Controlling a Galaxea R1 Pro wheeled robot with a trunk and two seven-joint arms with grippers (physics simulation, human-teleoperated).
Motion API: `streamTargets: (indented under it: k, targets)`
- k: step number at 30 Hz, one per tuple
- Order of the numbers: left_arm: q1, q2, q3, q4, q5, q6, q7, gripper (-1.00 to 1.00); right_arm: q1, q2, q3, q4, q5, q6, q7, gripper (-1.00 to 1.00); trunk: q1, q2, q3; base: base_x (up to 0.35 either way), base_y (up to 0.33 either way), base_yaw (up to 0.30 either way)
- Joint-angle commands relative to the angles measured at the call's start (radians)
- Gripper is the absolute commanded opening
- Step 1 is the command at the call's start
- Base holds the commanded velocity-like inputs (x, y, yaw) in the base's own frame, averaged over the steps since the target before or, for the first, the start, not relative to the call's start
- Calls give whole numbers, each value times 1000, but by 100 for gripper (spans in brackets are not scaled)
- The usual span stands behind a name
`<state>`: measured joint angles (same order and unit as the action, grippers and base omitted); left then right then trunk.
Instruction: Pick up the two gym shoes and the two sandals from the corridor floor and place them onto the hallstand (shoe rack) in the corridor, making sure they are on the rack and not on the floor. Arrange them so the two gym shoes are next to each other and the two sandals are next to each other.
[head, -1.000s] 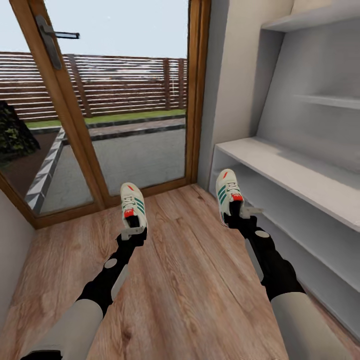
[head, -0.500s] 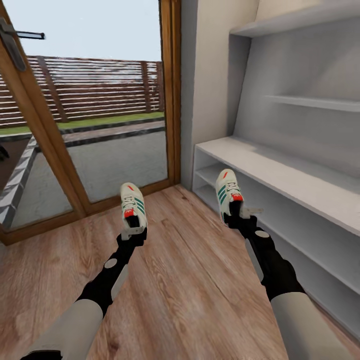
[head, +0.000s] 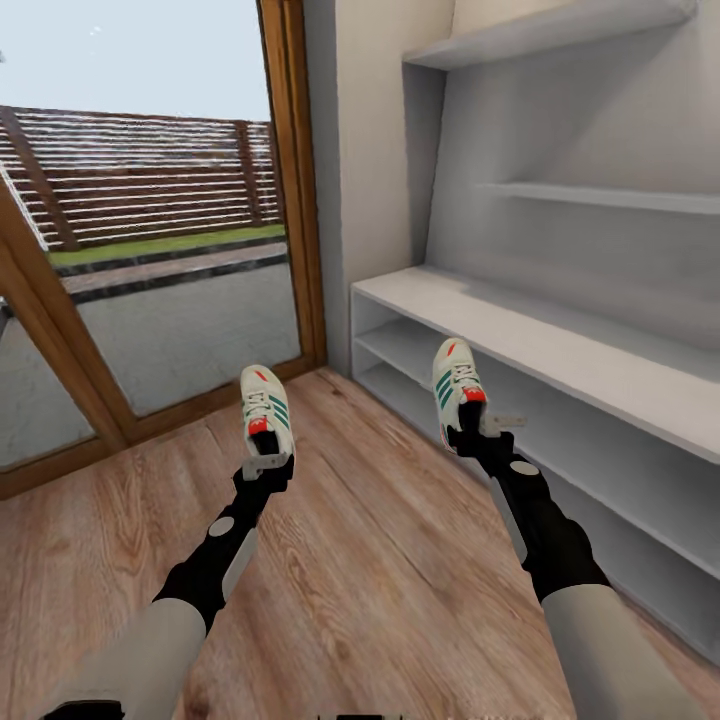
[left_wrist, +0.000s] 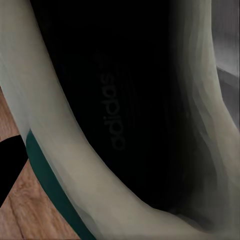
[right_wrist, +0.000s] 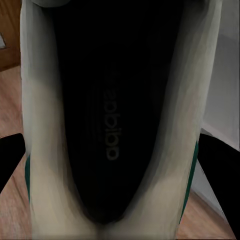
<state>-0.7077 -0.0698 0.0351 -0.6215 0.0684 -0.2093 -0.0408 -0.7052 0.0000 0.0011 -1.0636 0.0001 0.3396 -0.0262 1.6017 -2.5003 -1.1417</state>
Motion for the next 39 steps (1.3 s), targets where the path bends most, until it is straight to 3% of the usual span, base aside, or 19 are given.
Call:
streamTargets:
  k: [1,11,32,39]
  targets:
    - [-1,-1,3,0,7,-2,-4,-100,0,0,0,-1,0,6,-3,-100,0,0,0,0,0,-246]
    - [0,-1,3,0,7,-2,-4,-100,0,0,0,-1,0,6,-3,-100,0,0,10,-26,32,-246]
    - [-1,-1,2,2,7,-2,-4,-100,0,0,0,-1,0,6,-3,-100,0,0,29,-60,279,-246]
    - [0,-1,2,2,7,-2,-4,-100,0,0,0,-1,0,6,-3,-100,0,0,36,0,48,-246]
